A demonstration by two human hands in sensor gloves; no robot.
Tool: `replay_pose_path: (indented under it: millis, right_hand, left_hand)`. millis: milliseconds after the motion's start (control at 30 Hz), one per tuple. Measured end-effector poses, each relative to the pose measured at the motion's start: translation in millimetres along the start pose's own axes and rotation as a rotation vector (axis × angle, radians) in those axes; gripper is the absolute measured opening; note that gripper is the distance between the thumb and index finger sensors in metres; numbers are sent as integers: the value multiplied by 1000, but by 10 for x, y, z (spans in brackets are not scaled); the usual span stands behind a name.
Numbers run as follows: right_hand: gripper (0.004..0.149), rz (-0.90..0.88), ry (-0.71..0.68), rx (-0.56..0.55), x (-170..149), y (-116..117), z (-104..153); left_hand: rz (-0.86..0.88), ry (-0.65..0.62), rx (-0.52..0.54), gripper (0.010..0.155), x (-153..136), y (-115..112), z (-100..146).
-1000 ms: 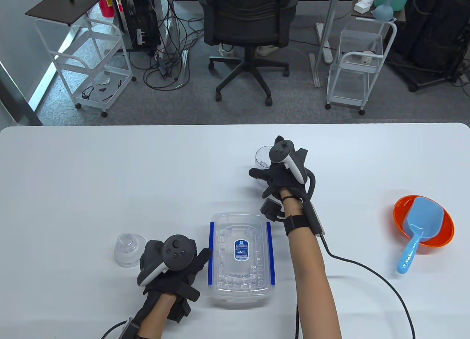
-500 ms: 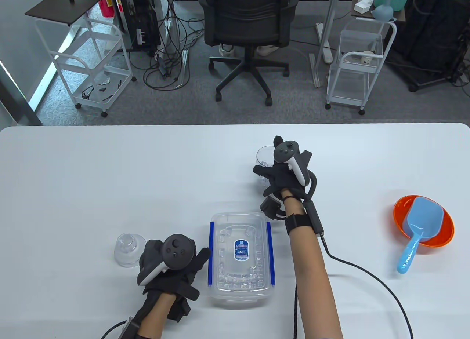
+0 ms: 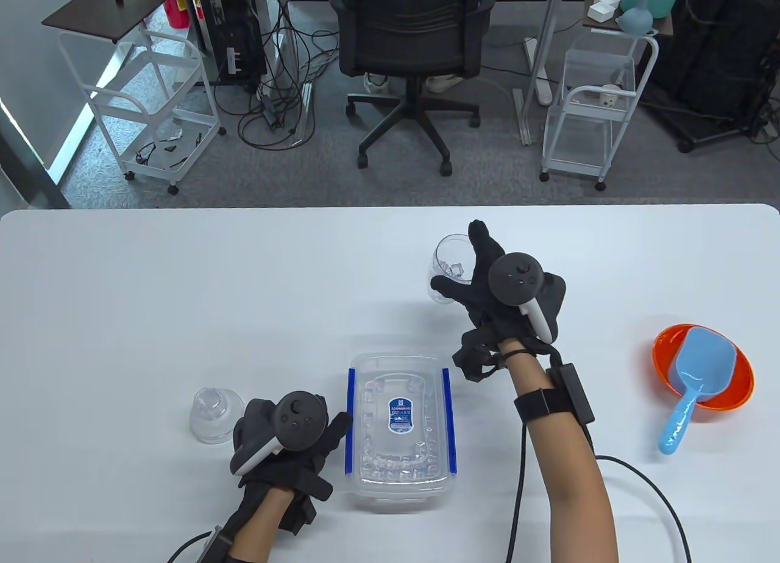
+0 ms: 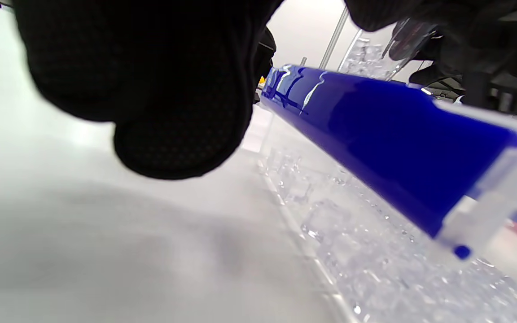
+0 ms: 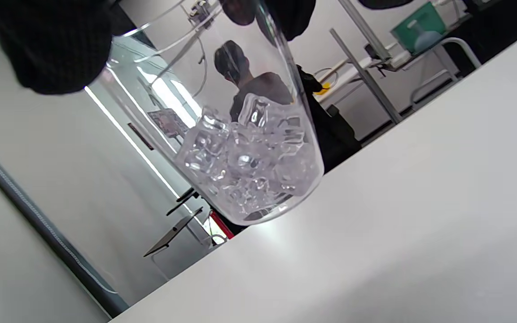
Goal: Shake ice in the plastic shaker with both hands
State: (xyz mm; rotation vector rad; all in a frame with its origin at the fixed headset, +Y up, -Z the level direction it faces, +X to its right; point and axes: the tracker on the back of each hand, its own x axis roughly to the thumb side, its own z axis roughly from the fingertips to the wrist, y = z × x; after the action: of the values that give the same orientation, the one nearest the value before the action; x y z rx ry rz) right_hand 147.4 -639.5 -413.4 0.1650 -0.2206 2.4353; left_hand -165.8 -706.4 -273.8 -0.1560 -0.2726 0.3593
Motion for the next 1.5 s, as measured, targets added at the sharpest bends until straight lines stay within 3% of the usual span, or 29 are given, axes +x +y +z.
replay_pose_path:
  millis: [200, 467, 667, 867, 1100, 1233, 1500]
  right_hand:
    - [100, 25, -185, -74, 141, -232, 609]
    - [103, -44, -231, -135, 174, -284, 1236]
    - [106, -71, -218, -127, 156, -291, 1459]
    - [108, 59, -298, -151, 242, -276, 1565]
    - [109, 175, -336, -133, 208, -226, 1643]
    - [110, 141, -326, -119, 182, -210, 1624]
    - [109, 161, -346, -110, 208, -164, 1636]
  left_hand:
    - [-24, -10, 34, 75, 10, 32, 19]
    - [-71, -27, 107, 75, 38, 129, 74]
    - [-156, -16, 173, 76, 11, 215, 101]
    - [-266, 45, 309, 75, -105, 428, 190]
    - [-590, 335, 533, 77, -527, 784, 464]
    - [-539, 481, 464, 80, -846, 744, 498]
    - [-456, 517, 140, 79, -1110, 357, 239]
